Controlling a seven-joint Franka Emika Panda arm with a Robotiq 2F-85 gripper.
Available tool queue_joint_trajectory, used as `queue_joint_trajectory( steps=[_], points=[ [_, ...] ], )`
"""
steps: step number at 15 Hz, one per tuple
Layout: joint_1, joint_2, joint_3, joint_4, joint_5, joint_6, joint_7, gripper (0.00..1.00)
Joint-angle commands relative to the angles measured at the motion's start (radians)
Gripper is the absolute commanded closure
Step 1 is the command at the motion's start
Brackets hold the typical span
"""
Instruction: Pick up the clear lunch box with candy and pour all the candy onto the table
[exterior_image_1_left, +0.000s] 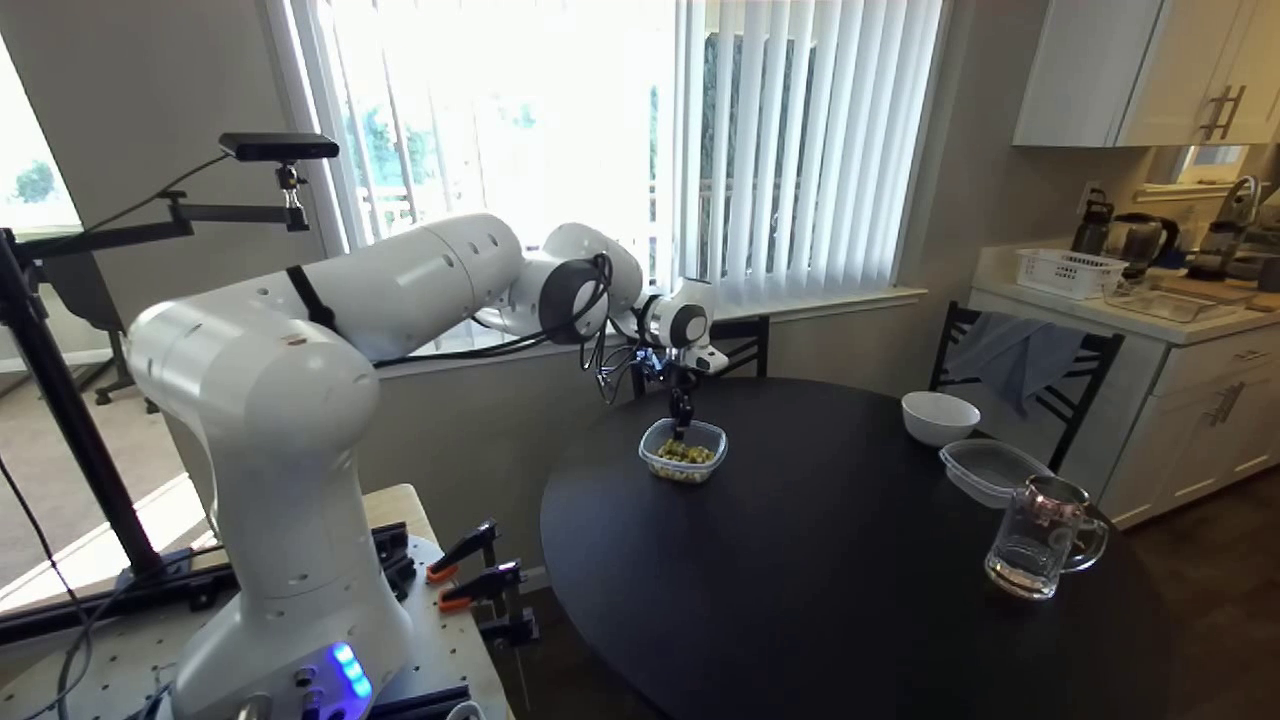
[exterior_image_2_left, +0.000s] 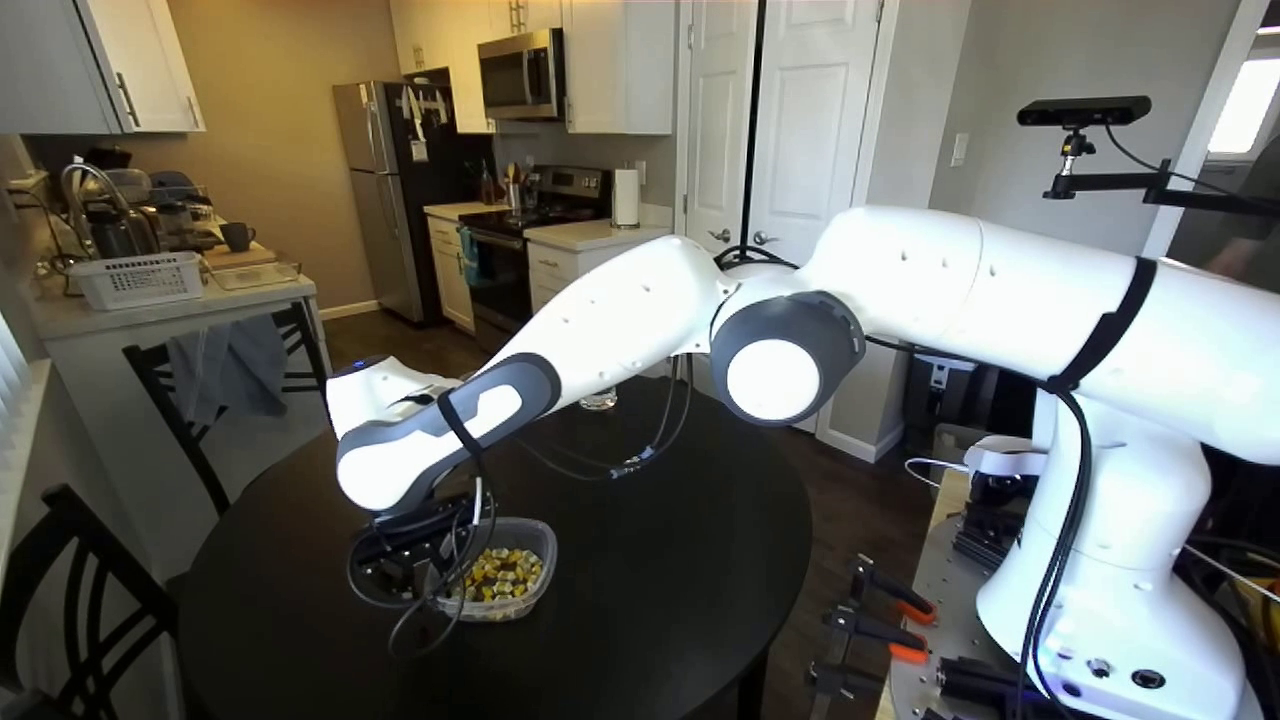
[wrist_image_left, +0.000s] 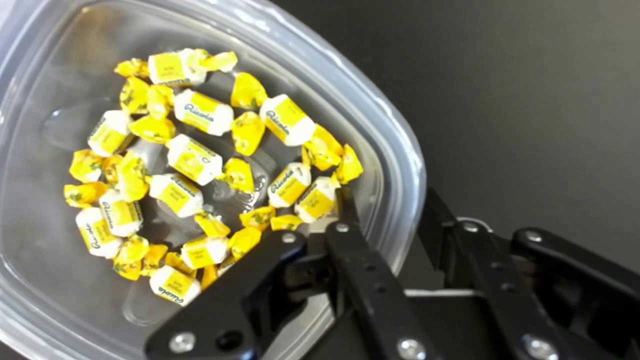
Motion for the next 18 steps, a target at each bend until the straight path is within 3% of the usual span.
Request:
queue_joint_trajectory(
  steps=[1,2,4,9,18],
  points=[
    [0.007,-0.004,0.001,0.017,-0.001,-0.024,0.005,0.92],
    [0.008,-0.002,0.001,0.021,-0.001,-0.024,0.003,0.98],
    [0.011,-0.002,0.001,0.024,-0.001,-0.023,0.002,1.0],
    [-0.008,-0.028,0.039,0.014,0.023,-0.003,-0.053,0.99],
    [-0.169,-0.124,0.252,0.024,0.142,-0.166,-0.455,0.99]
  ],
)
